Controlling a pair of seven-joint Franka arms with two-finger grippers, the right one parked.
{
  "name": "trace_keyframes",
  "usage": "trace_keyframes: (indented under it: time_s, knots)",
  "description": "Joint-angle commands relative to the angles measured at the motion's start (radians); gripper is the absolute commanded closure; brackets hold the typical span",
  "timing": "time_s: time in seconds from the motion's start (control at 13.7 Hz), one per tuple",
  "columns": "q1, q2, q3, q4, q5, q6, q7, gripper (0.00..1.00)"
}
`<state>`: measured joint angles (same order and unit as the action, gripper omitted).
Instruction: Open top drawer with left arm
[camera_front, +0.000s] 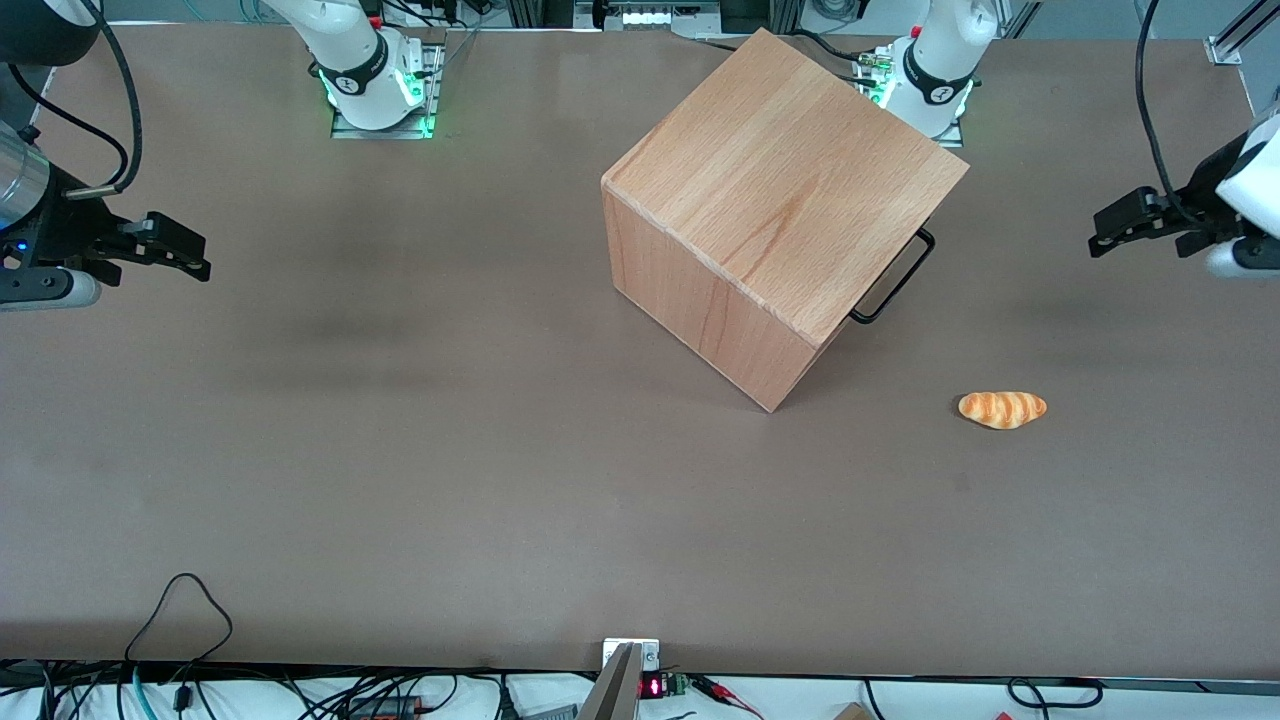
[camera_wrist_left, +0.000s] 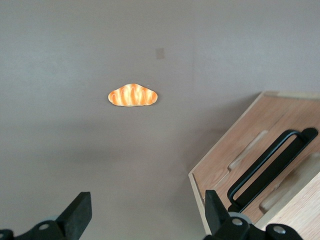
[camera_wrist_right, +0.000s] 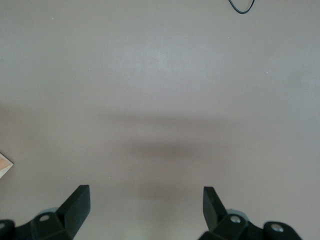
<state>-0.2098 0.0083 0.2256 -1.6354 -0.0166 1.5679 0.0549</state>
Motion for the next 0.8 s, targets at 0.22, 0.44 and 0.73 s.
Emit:
trace_keyframes:
  time_s: [0.22,0.44,0.73]
  knots:
    - [-0.011,0.045,-0.031,-0.066,-0.084,0.033,0.184,0.0]
    - [-0.014,0.051,-0.08,-0.147,-0.127,0.125,0.27,0.0]
    - [-0.017,0.068,-0.123,-0.213,-0.152,0.23,0.379,0.0]
